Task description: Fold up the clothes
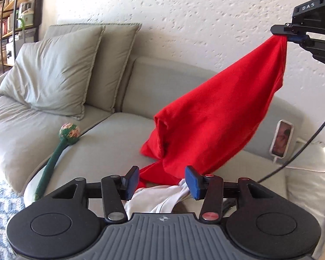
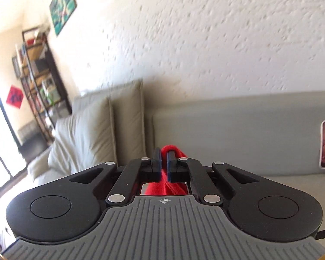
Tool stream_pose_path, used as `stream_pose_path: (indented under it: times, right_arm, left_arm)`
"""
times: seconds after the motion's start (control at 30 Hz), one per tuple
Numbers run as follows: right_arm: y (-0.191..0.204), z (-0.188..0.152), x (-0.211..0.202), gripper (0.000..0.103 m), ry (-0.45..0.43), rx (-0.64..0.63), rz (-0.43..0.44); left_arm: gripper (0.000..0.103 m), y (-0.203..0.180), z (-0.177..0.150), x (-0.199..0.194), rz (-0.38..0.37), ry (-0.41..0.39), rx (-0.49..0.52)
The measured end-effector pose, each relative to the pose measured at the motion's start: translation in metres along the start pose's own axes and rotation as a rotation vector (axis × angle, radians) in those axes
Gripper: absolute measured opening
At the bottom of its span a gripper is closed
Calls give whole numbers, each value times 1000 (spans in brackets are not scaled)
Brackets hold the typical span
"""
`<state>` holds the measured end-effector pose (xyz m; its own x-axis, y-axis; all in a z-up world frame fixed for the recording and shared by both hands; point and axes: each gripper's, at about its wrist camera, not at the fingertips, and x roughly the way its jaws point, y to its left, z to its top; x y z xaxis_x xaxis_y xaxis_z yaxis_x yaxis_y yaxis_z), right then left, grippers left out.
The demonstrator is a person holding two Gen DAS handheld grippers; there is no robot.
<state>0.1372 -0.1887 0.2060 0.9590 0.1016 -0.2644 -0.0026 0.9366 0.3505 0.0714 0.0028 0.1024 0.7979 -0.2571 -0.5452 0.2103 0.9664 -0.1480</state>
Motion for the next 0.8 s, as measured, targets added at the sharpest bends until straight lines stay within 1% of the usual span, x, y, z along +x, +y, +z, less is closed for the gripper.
stream_pose_path:
  times: [0.1, 0.17, 0.2, 0.23, 0.3, 0.33, 0.4, 0.43, 0.47, 0.5, 0.53, 0.57, 0.6, 0.63, 0.67, 0.7, 0.73, 0.77, 0.8]
  right_arm:
    - [-11, 49, -67, 4, -167, -10, -32]
    - [-15, 76, -115, 4, -281, -53, -67]
    - [-16, 86, -138, 4, -338, -80, -89]
    - [-16, 97, -162, 4, -388, -115, -115]
    - [-16, 113, -204, 4, -441, -178, -165]
    - [-16, 117, -217, 4, -434, -202, -182]
    - [-20, 114, -234, 4, -375, -242, -202]
    - [-24, 106, -238, 4, -346, -254, -214]
    - [-29, 95, -240, 4, -313, -265, -228]
    - [-36, 82, -237, 4, -262, -267, -237]
    - [-45, 65, -229, 4, -195, -259, -242]
    - [-55, 45, -216, 9, -102, -262, -244]
    - [-65, 20, -198, 11, 25, -274, -234]
    - [-76, -5, -182, 24, 161, -268, -212]
    - [-87, -30, -169, 45, 298, -245, -185]
    - [-97, -51, -160, 51, 403, -207, -171]
    - [-108, -70, -155, 51, 485, -142, -171]
    - [-121, -90, -153, 51, 555, -76, -167]
    - [-133, -107, -156, 51, 585, -29, -162]
  left_arm:
    - [50, -32, 8, -27, -95, -63, 33]
    - [52, -56, 11, -42, -157, -97, 69]
    - [56, -68, 12, -48, -179, -111, 89]
    - [57, -79, 12, -53, -193, -123, 113]
    - [58, -97, 8, -58, -206, -125, 155]
    - [58, -104, 5, -59, -210, -115, 170]
    - [59, -111, -5, -58, -215, -88, 189]
    - [61, -113, -11, -56, -214, -72, 197]
    - [64, -114, -20, -53, -212, -51, 207]
    - [71, -115, -29, -49, -208, -28, 219]
    - [73, -115, -39, -44, -199, 3, 228]
    - [73, -114, -49, -37, -183, 41, 233]
    - [72, -113, -58, -33, -166, 75, 235]
    - [72, -112, -68, -30, -151, 108, 238]
    - [72, -111, -76, -29, -138, 133, 241]
    - [72, -109, -83, -28, -125, 150, 244]
    - [72, -107, -90, -28, -113, 165, 248]
    - [72, -106, -94, -28, -103, 178, 252]
    - [73, -106, -98, -28, -98, 190, 254]
